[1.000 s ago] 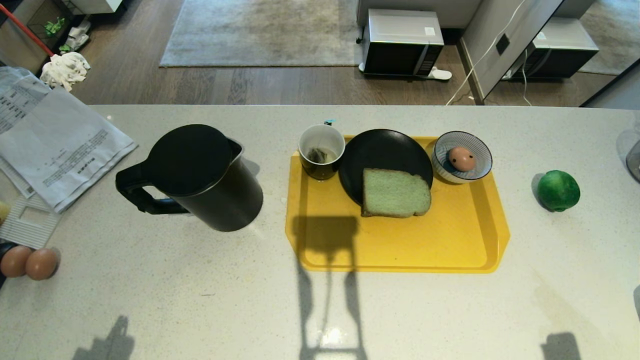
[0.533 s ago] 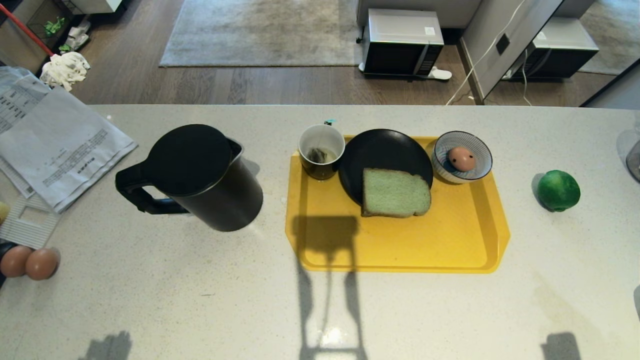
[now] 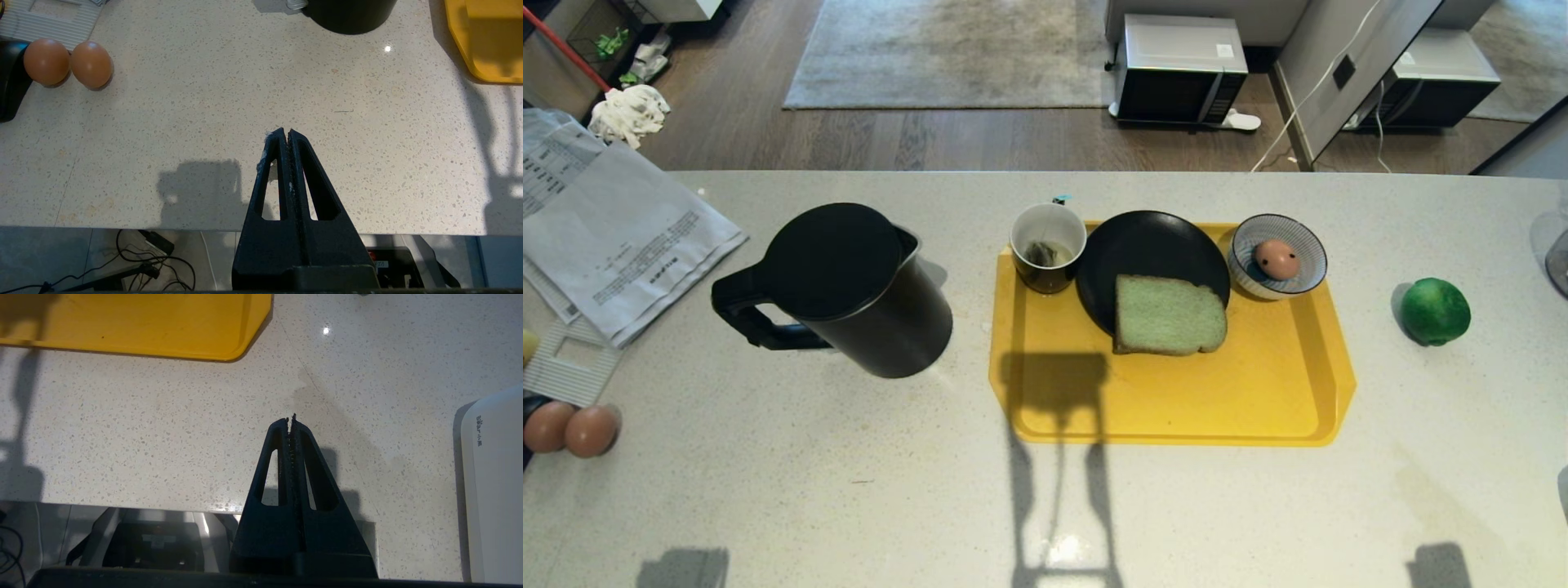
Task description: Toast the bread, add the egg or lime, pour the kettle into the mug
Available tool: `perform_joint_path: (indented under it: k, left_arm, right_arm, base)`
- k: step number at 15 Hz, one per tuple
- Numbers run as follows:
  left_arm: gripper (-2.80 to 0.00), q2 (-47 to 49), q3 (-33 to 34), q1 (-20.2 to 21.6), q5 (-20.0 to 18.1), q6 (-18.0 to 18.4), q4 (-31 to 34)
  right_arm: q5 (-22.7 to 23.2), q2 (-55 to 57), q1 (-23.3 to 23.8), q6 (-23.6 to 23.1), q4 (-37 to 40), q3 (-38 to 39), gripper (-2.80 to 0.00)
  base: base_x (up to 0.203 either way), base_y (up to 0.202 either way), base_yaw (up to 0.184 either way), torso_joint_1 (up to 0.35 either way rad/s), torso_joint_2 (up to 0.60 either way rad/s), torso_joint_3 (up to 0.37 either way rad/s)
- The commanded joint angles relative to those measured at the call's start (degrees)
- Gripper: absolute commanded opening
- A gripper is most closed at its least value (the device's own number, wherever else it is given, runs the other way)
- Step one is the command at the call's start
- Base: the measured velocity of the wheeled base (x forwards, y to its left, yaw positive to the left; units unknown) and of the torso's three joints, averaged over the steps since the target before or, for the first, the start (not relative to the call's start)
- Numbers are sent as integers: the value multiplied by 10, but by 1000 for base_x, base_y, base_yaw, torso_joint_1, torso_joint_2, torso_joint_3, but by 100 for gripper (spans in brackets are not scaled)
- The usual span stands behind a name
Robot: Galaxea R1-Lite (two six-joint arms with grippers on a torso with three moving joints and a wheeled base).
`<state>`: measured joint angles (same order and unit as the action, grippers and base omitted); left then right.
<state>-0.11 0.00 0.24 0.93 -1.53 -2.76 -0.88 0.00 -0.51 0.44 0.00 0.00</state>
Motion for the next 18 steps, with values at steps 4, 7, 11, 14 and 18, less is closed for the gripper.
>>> perform_joint_path:
  k: [4, 7, 11, 14, 18]
  left_arm:
    - [-280, -1, 10, 0, 0, 0, -1]
    - [-280, -1, 10, 0, 0, 0, -1]
    - [-280, -2, 10, 0, 0, 0, -1]
    - [-280, -2, 10, 0, 0, 0, -1]
    - [-280, -2, 10, 0, 0, 0, -1]
  right_arm:
    - [0, 0, 0, 0, 0, 1, -280]
    - [0, 0, 0, 0, 0, 1, -280]
    - [0, 0, 0, 0, 0, 1, -280]
    - [0, 0, 0, 0, 0, 1, -280]
    - [0, 0, 0, 0, 0, 1, -280]
  base:
    - [0, 0, 0, 0, 0, 0]
    - [0, 0, 0, 0, 0, 0]
    - [0, 0, 0, 0, 0, 0]
    - [0, 0, 0, 0, 0, 0]
    - [0, 0, 0, 0, 0, 0]
